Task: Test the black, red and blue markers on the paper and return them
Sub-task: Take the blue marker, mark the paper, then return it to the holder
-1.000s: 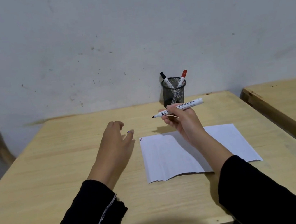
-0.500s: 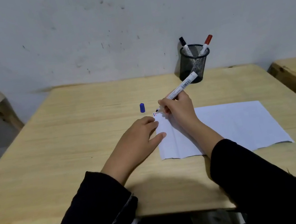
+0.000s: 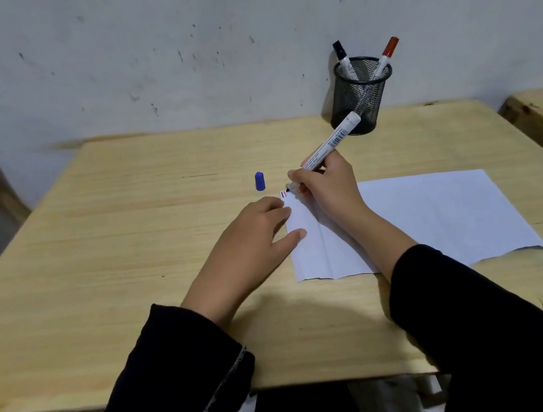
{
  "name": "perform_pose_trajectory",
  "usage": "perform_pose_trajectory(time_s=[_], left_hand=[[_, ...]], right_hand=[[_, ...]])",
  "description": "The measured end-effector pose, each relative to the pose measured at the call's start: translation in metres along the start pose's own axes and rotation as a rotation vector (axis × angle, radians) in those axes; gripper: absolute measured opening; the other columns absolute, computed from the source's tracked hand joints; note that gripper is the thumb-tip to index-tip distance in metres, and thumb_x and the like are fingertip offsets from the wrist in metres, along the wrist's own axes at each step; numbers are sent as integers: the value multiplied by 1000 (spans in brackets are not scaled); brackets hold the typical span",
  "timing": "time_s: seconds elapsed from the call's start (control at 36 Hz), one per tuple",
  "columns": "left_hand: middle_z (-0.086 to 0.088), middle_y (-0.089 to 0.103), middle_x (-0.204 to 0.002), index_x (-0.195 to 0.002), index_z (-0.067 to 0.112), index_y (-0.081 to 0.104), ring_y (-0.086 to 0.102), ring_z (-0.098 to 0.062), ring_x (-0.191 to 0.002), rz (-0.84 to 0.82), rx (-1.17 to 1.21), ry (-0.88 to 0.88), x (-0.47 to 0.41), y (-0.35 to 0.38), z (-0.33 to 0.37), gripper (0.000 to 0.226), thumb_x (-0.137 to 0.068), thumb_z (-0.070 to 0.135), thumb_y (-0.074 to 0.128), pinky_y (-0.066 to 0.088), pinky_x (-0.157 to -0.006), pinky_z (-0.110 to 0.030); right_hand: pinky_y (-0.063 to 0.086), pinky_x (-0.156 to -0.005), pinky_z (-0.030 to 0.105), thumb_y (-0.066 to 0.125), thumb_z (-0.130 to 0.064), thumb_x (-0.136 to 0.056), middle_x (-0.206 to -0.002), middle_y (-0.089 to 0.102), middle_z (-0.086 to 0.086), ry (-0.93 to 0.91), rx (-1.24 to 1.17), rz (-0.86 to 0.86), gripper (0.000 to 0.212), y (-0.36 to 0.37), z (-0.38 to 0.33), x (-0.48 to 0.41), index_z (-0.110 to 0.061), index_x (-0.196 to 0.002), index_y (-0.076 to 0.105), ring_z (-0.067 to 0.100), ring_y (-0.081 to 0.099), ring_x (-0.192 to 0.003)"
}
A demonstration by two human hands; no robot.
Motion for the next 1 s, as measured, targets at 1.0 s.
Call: perform_pose_trajectory(time_s=[1.0], left_hand=[[11, 41, -112, -126, 18, 54, 33, -4, -112, 228, 180, -84, -34, -41, -16, 38, -90, 28, 56, 26, -87, -12]], right_hand=[[46, -47, 13, 58, -3, -87, -61, 54, 4, 17, -494, 34, 4, -57, -46, -15, 0, -84, 57, 7, 51, -44]])
Point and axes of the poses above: each hand's wrist, its own x-axis away from the middle knuckle, its own y-axis out of the palm, z = x × y, the point moved 7 cm from there along -x, towards the middle knuckle
